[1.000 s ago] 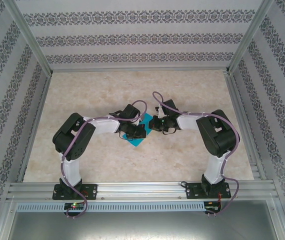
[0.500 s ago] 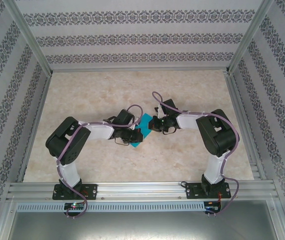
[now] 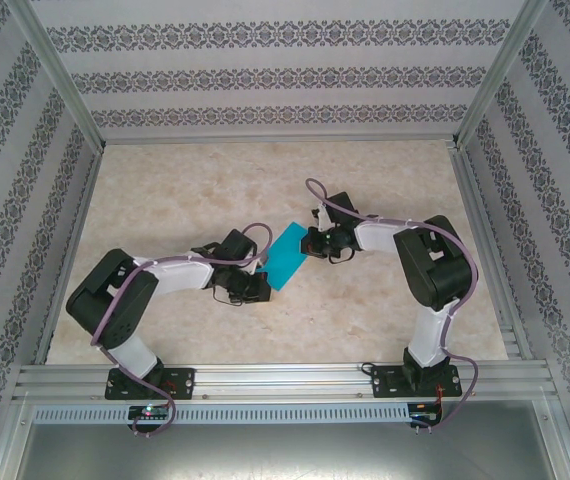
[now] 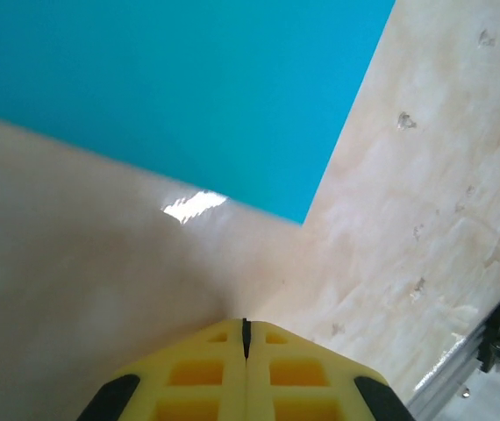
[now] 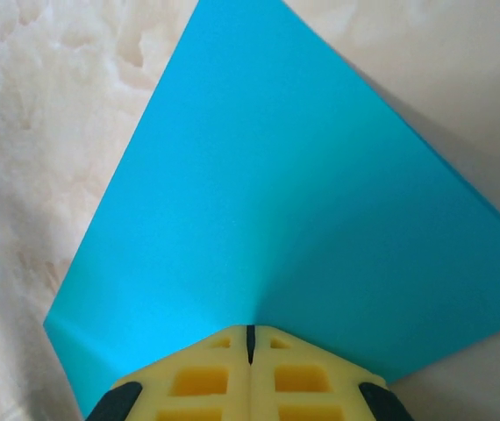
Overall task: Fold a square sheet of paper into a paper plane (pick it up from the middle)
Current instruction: First fold in half a square sheet of paper at the center of the table, then rotate the square sheet of paper at the center of the table.
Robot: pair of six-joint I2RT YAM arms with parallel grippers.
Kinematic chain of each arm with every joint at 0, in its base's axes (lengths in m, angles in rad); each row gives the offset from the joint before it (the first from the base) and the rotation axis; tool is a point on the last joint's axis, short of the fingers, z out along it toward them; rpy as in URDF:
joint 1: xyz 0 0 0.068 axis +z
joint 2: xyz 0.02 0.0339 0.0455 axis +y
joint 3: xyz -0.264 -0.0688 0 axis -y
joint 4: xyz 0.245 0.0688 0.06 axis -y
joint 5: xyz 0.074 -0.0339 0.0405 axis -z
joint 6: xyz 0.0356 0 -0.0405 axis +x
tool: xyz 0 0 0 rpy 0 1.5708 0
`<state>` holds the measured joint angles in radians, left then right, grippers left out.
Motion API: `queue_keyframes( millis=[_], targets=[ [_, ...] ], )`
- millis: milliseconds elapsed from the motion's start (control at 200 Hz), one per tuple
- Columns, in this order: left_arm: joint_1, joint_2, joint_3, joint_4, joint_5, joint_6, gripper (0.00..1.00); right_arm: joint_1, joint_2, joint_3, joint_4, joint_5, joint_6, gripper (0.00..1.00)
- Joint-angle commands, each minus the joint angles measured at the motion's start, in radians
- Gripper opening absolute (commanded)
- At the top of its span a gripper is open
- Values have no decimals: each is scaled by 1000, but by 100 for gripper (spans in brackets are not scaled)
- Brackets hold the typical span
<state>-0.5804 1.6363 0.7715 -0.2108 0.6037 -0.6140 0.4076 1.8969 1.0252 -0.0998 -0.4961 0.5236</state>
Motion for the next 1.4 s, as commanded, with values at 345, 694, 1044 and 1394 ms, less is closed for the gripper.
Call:
queue_keyframes(
  millis=[345,694,1044,1394],
  targets=[
    [338,-181,2,-65,-155,-153,58,136,-75,158,-210,200,-10,29],
    [387,-231,-29,-107,-347,-166,98,358,53,314,-270,407,106,39],
    [390,-229,-32,-126,-358,-147,100,432,168,406,-382,371,-23,39],
    [389,-207,-30,-110,-319,-148,100,427,33,196,-511,330,-365,42]
  ],
)
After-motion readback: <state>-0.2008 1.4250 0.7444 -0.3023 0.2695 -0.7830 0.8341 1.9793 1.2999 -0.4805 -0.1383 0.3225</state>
